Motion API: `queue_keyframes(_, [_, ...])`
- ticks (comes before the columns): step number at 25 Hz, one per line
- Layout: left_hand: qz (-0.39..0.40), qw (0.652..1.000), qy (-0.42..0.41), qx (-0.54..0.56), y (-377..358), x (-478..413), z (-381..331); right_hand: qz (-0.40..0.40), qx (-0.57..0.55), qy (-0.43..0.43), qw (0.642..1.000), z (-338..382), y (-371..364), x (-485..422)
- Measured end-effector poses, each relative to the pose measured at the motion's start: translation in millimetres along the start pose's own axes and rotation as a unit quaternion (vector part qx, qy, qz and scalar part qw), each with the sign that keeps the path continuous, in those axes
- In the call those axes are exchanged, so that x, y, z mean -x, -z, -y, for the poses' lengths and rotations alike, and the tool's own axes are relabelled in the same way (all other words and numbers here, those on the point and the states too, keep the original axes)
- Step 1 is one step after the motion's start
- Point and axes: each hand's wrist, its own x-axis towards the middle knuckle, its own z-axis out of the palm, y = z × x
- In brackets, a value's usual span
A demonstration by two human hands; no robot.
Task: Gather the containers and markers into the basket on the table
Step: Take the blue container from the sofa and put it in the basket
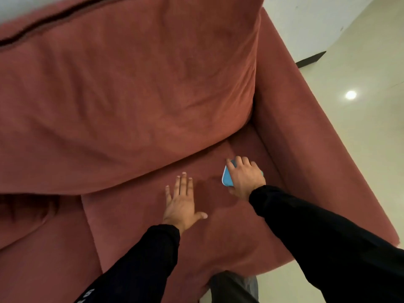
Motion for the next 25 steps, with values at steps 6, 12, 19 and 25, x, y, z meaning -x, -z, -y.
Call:
queue_keyframes(6, [-0.060, 0.995, 0.051, 0.059, -13.3, 167.4, 76.9, -0.034, -0.033, 0.060, 0.997, 143.8, 34.1, 109.3])
queue_keyframes(12, [-0.123, 0.974, 0.131, 0.141, -104.2, 375.7, 177.5, -0.035, -0.034, 0.152, 0.987, 348.1, 19.0, 216.7])
queue_keyframes(19, [-0.137, 0.885, 0.366, 0.255, -224.3, 585.1, 270.0, 0.034, -0.014, 0.355, 0.934, 591.4, -14.8, 306.5])
queue_keyframes(25, [-0.166, 0.764, 0.517, 0.347, -293.3, 709.4, 320.2, 0.068, 0.108, 0.499, 0.857, 776.8, -48.2, 369.0])
